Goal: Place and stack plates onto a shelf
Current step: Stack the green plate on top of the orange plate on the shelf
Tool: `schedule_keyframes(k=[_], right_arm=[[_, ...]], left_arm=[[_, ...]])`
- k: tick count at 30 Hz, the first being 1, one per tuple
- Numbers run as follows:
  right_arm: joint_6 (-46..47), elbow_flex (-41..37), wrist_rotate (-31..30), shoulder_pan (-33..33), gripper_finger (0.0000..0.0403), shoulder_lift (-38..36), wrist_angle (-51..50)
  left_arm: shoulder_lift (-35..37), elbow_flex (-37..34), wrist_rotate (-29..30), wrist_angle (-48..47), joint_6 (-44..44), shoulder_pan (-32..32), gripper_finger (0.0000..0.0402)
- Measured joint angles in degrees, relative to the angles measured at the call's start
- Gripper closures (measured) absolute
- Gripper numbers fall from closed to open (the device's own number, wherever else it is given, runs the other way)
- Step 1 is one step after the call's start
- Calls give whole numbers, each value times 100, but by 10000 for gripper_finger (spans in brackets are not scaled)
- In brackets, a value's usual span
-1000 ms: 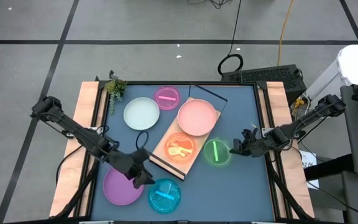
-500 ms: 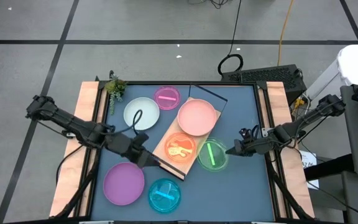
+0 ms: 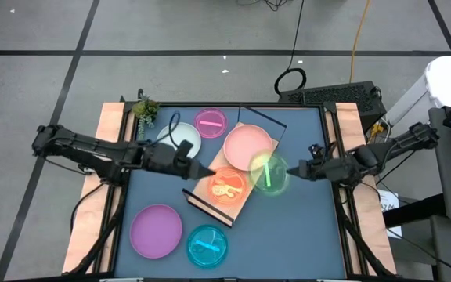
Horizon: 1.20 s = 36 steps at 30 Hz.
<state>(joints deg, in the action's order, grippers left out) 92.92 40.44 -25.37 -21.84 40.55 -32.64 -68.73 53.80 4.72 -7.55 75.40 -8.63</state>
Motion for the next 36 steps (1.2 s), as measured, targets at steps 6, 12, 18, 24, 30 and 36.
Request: schedule_keyframes(k=[6, 12, 18, 24, 30, 36], right_arm=[[-580, 248, 62, 575, 403, 309, 313], [-1077, 470, 363, 1064, 403, 785, 614], [-1273, 488, 463, 1450, 403, 1252, 960], [-1462, 488, 432, 1739, 403, 1727, 1368], [-1658, 488, 429, 1895, 403, 2336, 1769], [-1597, 486, 431, 1899, 403, 2769, 2263]], left_arm=[[-4, 0, -9, 508, -501, 540, 123], [-48, 2, -13, 587, -1109, 867, 95], [-204, 5, 255, 529, -1823, 1105, 94], [-474, -2, 108, 527, -2269, 1305, 94], [-729, 2, -600, 567, -2103, 1400, 94], [-726, 2, -672, -113, -1784, 1603, 94]])
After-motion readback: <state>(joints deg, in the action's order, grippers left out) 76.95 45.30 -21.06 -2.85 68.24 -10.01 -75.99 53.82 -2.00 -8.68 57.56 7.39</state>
